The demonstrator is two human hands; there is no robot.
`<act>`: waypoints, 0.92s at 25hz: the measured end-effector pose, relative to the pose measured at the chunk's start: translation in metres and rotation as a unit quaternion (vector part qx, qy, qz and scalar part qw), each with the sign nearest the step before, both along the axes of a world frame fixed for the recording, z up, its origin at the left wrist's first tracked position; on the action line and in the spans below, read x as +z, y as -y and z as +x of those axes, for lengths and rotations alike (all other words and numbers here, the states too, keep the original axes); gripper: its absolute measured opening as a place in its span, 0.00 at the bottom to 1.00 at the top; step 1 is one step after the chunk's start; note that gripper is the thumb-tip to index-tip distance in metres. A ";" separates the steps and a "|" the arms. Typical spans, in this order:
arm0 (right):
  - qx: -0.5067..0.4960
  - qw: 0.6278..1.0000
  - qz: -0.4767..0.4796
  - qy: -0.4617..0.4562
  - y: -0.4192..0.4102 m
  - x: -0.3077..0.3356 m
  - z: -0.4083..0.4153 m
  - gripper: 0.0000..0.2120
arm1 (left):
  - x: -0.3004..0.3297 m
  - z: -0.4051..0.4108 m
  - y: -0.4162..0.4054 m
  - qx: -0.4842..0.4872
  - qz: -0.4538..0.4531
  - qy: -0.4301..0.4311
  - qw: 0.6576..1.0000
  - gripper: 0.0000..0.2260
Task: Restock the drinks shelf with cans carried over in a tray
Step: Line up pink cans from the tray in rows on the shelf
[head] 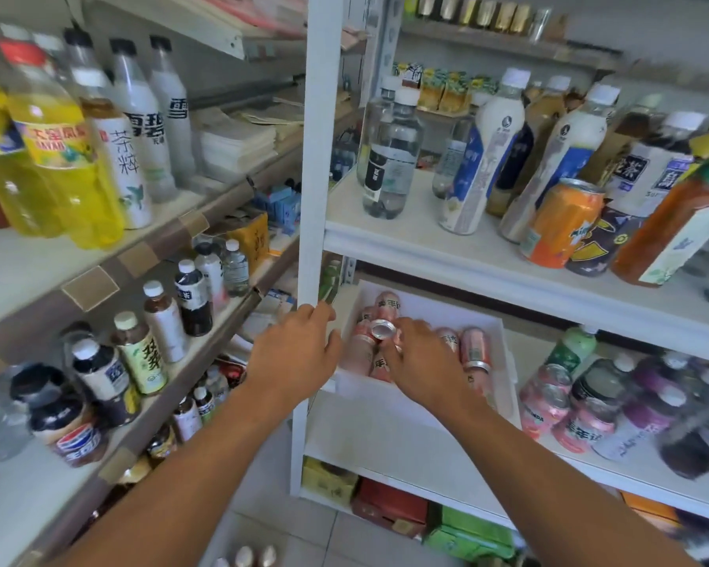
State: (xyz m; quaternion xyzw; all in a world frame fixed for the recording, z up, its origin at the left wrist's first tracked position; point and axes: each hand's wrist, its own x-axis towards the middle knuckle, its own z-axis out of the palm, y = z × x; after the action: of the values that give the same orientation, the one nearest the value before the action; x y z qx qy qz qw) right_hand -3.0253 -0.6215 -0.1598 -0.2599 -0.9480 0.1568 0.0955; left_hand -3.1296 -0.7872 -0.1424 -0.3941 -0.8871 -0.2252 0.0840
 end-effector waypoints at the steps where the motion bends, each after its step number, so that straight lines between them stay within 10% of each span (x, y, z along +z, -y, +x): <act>1: -0.009 1.000 -0.019 0.003 -0.005 -0.005 -0.004 0.20 | -0.005 -0.003 -0.002 -0.002 -0.006 0.003 1.000 0.14; 23: -0.155 0.972 -0.178 0.005 -0.132 -0.122 -0.131 0.30 | -0.103 -0.069 -0.124 -0.014 -0.030 0.017 0.999 0.14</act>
State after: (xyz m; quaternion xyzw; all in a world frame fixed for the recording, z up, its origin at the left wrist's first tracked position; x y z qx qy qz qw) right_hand -3.1558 -0.4897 -0.2822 -0.4175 -0.8533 0.3050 0.0664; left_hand -3.1986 -0.6627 -0.2455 -0.4050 -0.8891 -0.2061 0.0540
